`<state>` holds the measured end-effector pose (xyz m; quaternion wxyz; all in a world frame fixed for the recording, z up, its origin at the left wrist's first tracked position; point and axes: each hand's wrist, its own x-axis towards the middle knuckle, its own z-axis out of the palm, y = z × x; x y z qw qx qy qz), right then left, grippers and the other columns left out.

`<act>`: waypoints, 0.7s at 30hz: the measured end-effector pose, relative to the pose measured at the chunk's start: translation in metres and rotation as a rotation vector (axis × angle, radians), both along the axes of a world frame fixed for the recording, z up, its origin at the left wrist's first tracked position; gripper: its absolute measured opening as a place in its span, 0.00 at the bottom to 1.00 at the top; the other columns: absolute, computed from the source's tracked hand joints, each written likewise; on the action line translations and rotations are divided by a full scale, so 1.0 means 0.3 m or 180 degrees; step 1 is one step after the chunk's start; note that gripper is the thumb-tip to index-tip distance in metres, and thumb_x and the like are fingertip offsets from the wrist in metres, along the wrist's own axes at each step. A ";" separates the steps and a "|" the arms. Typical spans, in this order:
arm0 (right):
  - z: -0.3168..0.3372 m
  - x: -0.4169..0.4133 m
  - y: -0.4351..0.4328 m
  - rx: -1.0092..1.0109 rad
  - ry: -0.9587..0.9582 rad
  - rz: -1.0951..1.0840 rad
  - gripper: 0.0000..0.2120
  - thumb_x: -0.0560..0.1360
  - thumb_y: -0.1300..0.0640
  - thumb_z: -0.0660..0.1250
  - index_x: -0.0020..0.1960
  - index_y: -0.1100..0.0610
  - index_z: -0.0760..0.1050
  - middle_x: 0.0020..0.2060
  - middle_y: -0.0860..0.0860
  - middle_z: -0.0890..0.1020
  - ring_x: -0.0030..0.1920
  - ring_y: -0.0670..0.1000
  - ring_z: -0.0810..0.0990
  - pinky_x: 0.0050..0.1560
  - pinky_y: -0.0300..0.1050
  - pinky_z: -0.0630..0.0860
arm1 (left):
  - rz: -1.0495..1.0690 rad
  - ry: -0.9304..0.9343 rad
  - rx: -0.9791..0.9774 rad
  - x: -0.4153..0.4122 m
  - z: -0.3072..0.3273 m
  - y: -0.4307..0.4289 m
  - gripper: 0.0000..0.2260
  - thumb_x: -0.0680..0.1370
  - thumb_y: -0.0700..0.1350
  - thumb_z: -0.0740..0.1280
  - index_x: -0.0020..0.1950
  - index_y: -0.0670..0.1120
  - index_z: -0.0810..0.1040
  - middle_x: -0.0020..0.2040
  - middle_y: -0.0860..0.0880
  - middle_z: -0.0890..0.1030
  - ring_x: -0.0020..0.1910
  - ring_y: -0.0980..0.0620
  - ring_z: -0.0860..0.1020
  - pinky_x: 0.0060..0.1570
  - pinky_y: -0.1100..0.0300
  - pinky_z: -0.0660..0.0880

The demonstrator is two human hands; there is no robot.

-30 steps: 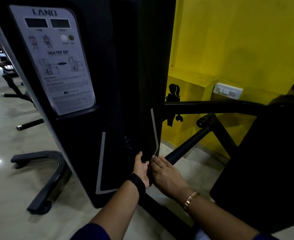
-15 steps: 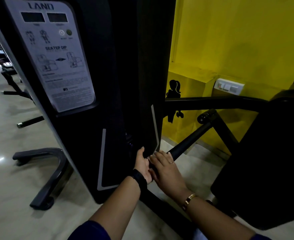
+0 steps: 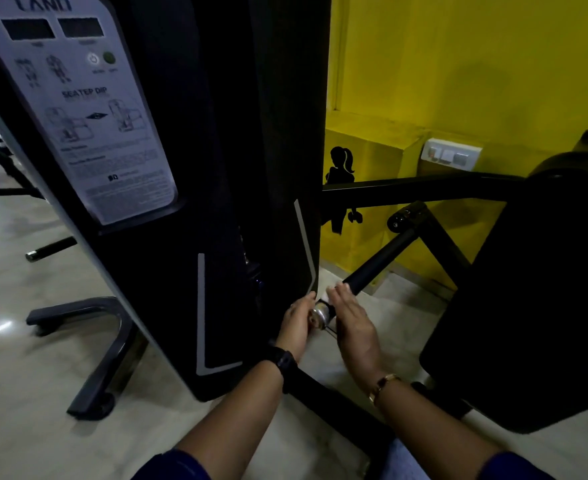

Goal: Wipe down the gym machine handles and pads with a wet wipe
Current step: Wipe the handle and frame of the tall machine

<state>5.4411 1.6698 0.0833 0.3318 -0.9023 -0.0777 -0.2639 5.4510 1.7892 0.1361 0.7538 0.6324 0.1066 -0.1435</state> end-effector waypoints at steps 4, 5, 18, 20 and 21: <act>-0.035 -0.039 -0.047 -0.0619 -0.0340 0.0472 0.32 0.72 0.76 0.61 0.74 0.60 0.65 0.74 0.54 0.64 0.75 0.50 0.59 0.74 0.44 0.58 | -0.0720 -0.0794 0.1425 -0.011 -0.025 0.011 0.27 0.83 0.43 0.59 0.80 0.47 0.52 0.79 0.47 0.57 0.76 0.55 0.55 0.68 0.67 0.53; -0.043 -0.033 -0.078 -0.0795 -0.0396 0.0460 0.33 0.71 0.76 0.61 0.74 0.60 0.64 0.74 0.54 0.63 0.75 0.50 0.59 0.75 0.43 0.57 | -0.0835 -0.0998 0.1793 -0.009 -0.031 0.015 0.30 0.82 0.44 0.60 0.80 0.47 0.49 0.80 0.47 0.50 0.78 0.54 0.46 0.70 0.65 0.48; -0.055 0.006 -0.129 -0.0952 -0.0499 0.0295 0.36 0.70 0.74 0.70 0.74 0.60 0.64 0.73 0.56 0.66 0.75 0.51 0.60 0.73 0.51 0.60 | -0.1186 -0.2035 0.4245 0.012 -0.001 -0.036 0.40 0.80 0.49 0.60 0.76 0.45 0.30 0.72 0.50 0.28 0.72 0.52 0.27 0.77 0.50 0.38; -0.045 0.037 -0.161 -0.0981 -0.0311 -0.0054 0.35 0.68 0.76 0.70 0.73 0.61 0.67 0.71 0.56 0.70 0.73 0.56 0.65 0.72 0.54 0.60 | -0.1205 -0.2108 0.4389 0.015 0.001 -0.032 0.39 0.81 0.49 0.59 0.73 0.46 0.27 0.72 0.49 0.27 0.71 0.51 0.27 0.76 0.50 0.35; -0.034 0.058 -0.169 -0.0922 -0.0143 -0.0238 0.33 0.69 0.75 0.69 0.72 0.60 0.68 0.70 0.57 0.71 0.72 0.57 0.66 0.73 0.55 0.58 | -0.1218 -0.2128 0.4476 0.013 0.002 -0.031 0.39 0.82 0.50 0.58 0.72 0.46 0.26 0.72 0.48 0.27 0.71 0.51 0.27 0.74 0.51 0.33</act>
